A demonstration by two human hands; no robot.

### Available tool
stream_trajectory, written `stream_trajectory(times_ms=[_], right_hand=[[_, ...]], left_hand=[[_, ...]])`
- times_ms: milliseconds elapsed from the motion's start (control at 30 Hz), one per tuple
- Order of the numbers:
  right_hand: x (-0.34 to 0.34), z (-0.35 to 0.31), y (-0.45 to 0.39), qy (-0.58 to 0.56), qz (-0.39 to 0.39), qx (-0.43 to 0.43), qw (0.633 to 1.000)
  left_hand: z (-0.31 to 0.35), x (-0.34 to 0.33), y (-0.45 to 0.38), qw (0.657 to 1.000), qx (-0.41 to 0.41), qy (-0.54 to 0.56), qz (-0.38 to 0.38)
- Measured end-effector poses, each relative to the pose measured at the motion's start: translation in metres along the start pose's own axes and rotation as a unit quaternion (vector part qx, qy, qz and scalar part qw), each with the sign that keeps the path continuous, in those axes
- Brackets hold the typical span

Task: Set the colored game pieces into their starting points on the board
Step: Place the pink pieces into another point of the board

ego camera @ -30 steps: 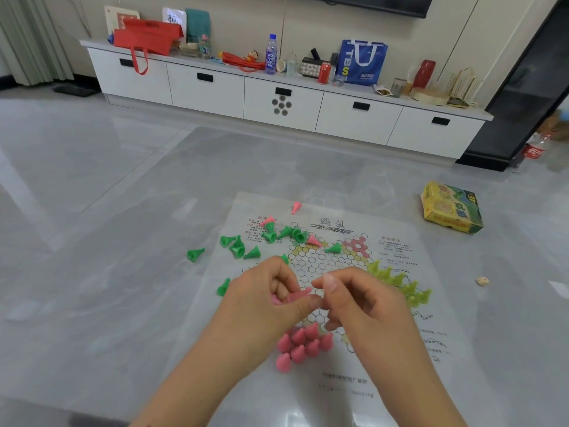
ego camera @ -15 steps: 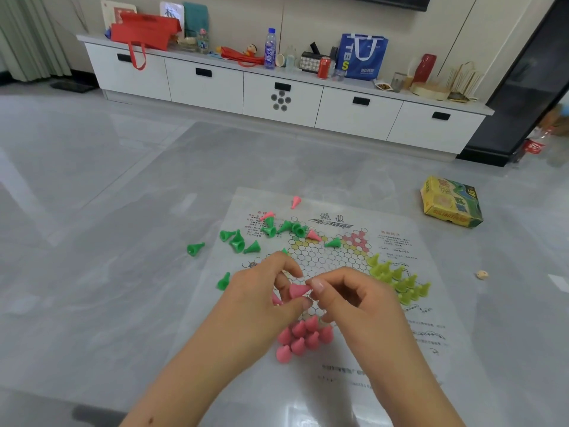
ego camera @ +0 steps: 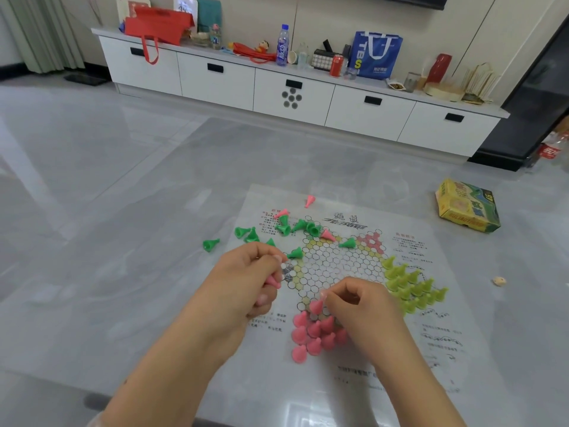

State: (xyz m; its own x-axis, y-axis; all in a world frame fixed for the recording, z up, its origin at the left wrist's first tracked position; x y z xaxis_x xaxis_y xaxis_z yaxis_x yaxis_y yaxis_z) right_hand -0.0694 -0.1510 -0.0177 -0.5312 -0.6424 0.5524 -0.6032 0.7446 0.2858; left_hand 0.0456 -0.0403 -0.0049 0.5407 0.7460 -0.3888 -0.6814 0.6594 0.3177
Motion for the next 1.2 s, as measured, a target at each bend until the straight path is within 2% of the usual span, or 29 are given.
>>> stream_trajectory(times_ms=[133,533,933,1000,1133,1200], right_hand=[[-0.002,0.002,0.000,0.019,-0.002,-0.001,1.000],[-0.005,0.000,0.000,0.075,0.000,0.023,0.997],[-0.006,0.000,0.001,0.061,-0.015,0.043,0.997],[-0.002,-0.004,0.001,0.037,0.003,0.059,0.998],[0.019,-0.025,0.008,0.043,0.097,0.160,0.981],[0.018,-0.035,0.016,-0.040,0.064,0.169,0.983]], left_hand=[[0.004,0.001,0.001,0.999,-0.003,0.038,0.008],[0.004,0.003,0.000,0.999,-0.006,0.039,0.002],[0.001,0.004,-0.001,0.999,-0.003,0.040,-0.001],[-0.001,0.004,-0.001,0.998,0.006,0.066,0.005],[-0.013,0.001,-0.001,0.975,0.066,0.210,0.018],[-0.018,-0.004,-0.001,0.971,0.083,0.226,0.013]])
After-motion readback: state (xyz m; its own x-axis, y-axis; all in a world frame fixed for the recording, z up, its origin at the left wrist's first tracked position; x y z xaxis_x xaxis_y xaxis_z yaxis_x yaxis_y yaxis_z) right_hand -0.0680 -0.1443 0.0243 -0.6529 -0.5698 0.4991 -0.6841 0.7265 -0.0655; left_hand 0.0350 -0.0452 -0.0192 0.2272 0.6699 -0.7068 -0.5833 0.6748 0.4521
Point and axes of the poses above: each hand's wrist, its own y-axis away from the middle knuckle, its own x-axis out of the back of the hand, z = x × y, the point moved 7 cm from there along -y, towards the middle knuckle, and after that the axes turned 12 degrees about y, right-handed, at the moved point
